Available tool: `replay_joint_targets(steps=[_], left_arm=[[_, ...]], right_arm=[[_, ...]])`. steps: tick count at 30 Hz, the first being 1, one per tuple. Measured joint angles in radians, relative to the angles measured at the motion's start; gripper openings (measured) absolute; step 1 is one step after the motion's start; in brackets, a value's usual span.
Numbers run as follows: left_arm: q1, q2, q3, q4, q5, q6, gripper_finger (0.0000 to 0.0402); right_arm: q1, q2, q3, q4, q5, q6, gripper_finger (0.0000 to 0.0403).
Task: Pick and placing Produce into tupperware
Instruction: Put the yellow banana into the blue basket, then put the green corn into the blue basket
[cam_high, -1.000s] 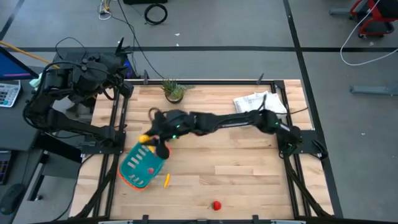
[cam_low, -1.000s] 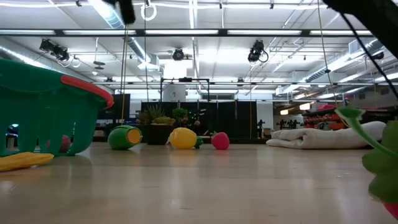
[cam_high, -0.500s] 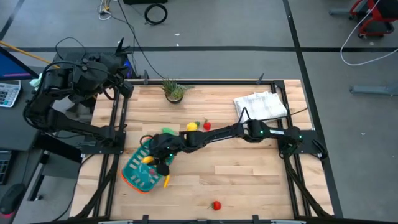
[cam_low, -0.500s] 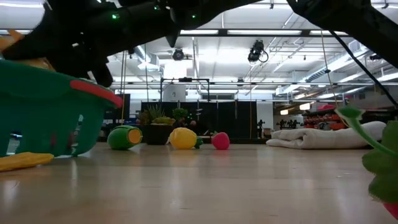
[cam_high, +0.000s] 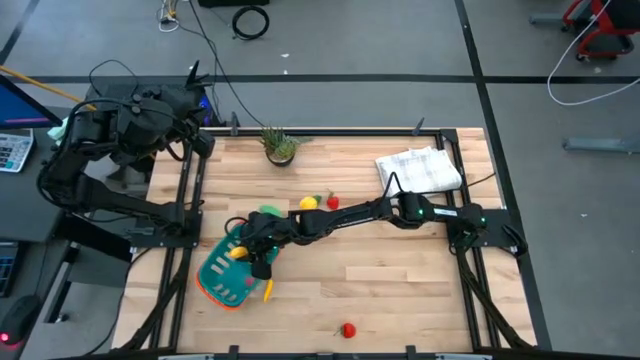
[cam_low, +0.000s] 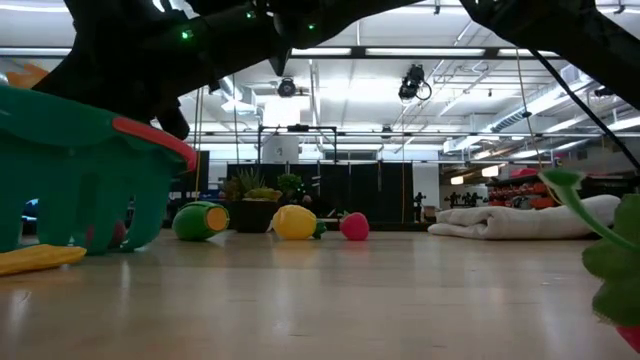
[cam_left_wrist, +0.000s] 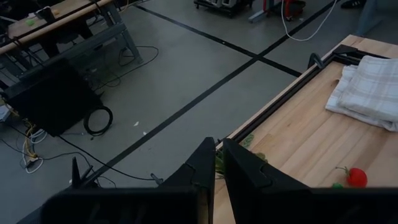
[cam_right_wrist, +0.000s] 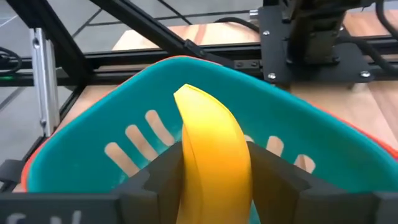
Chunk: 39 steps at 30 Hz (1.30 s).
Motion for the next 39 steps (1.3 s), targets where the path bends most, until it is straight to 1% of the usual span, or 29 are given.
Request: replay_joint_targets(steps=[5,14,19,23,32,36,39], left_arm=[[0.000,0.000,0.000,0.000,0.000,0.000,0.0041],[0.000,0.000,0.000,0.001,0.000,-0.007,0.0035],[0.000,0.000,0.000,0.001,0.000,-0.008,0.0040],[0.000,0.000,0.000,0.001,0.000,-0.008,0.0040],[0.000,0.000,0.000,0.001,0.000,-0.008,0.0037],[0.000,0.000,0.000,0.001,0.000,-0.008,0.0042],[0.000,0.000,0.000,0.000,0.000,-0.008,0.0045]], right_arm=[[-0.006,0.002,0.000,-0.025,0.000,-0.013,0.0172],[-0.033,0.004,0.000,-0.031,0.003,-0.025,0.0172],[-0.050,0.006,0.000,-0.062,0.007,-0.018,0.0173],[-0.054,0.007,0.000,-0.062,0.005,-0.021,0.0185],[-0.056,0.007,0.000,-0.066,0.004,-0.029,0.0229],[-0.060,0.001,0.019,-0.071,0.004,0.000,0.0235],[-0.065,-0.041,0.033,-0.085,0.003,0.023,0.0232]])
